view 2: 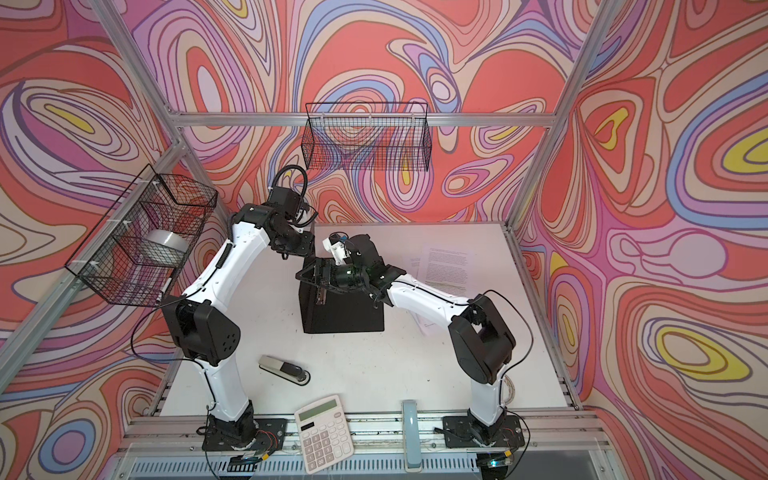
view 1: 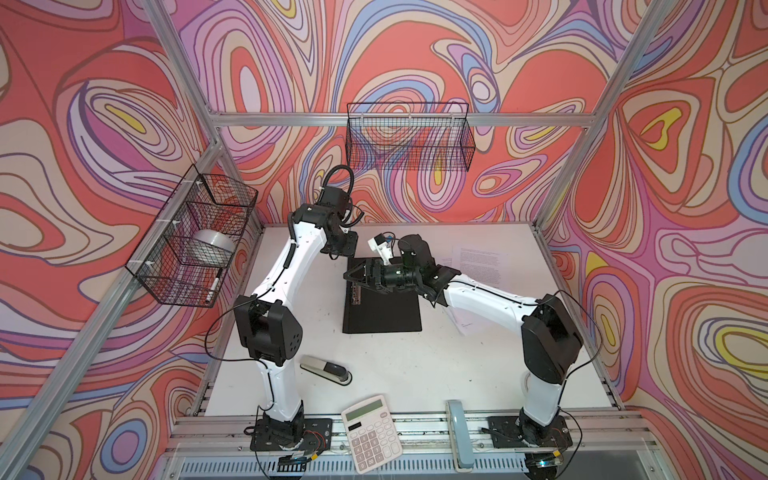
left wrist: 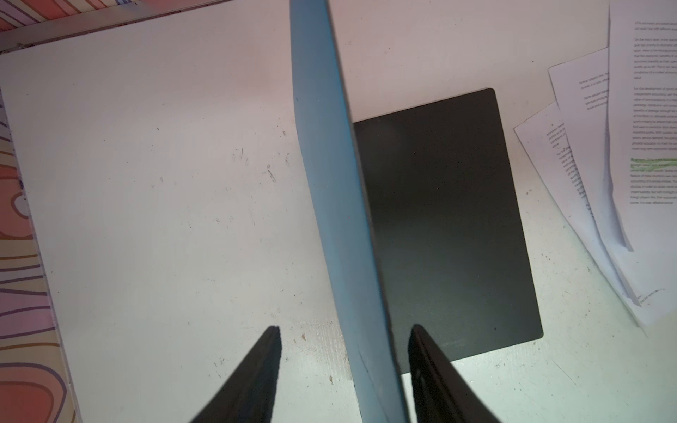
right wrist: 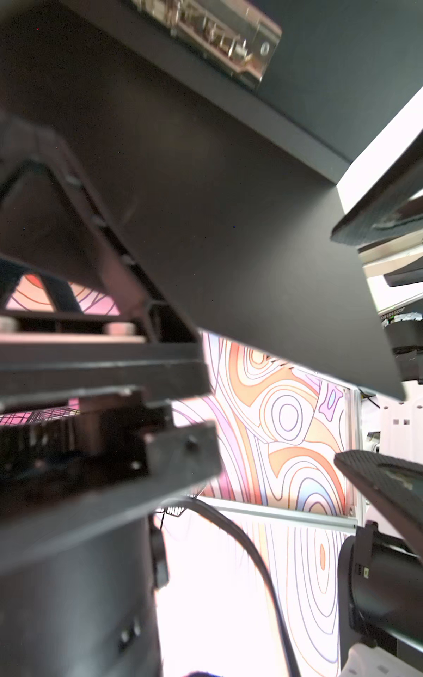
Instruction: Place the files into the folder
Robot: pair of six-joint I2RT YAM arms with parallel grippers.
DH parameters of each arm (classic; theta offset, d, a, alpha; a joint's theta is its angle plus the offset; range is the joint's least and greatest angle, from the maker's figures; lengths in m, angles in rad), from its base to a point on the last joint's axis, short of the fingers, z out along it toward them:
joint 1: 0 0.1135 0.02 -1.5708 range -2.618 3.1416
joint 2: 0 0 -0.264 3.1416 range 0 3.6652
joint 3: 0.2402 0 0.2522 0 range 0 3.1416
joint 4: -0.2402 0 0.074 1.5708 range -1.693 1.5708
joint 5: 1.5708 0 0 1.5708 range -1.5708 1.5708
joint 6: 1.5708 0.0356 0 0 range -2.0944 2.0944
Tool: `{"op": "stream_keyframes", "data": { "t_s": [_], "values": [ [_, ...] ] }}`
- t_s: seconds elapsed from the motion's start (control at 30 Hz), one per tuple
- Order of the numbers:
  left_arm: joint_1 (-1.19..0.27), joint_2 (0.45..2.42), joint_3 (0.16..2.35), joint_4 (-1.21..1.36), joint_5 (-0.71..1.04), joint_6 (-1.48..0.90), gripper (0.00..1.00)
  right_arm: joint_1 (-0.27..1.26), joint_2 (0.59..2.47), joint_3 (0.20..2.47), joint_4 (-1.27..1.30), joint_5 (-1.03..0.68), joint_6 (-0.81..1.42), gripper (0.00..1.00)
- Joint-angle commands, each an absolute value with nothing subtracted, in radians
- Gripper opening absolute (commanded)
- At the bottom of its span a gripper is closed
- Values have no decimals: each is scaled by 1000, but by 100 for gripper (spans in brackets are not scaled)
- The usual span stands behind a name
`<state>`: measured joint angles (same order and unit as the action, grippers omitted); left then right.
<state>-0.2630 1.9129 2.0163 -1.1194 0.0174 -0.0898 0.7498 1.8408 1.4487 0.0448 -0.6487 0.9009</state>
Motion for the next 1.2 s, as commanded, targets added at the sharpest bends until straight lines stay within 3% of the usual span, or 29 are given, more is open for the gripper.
{"op": "stream_keyframes", "data": {
  "t_s": [0.0,0.4,0.73,0.83,1.07,1.17],
  "values": [
    [-233,1885,2031,-1168,11,-71,50,758,1715,1444,-68,-586,808,91],
    [-132,1831,1962,-1169,111,-74,39,757,1505,1309,-244,-378,701,92],
    [-102,1797,1889,-1142,172,-81,30,757,1504,1252,-231,-337,720,92],
    [-99,1791,1873,-1128,166,-86,24,758,1506,1236,-225,-322,726,92],
    [-86,1799,1864,-1112,172,-98,0,758,1510,1191,-229,-278,745,92],
    [-81,1803,1862,-1102,192,-111,0,757,1508,1178,-244,-248,751,92]
  ]
}}
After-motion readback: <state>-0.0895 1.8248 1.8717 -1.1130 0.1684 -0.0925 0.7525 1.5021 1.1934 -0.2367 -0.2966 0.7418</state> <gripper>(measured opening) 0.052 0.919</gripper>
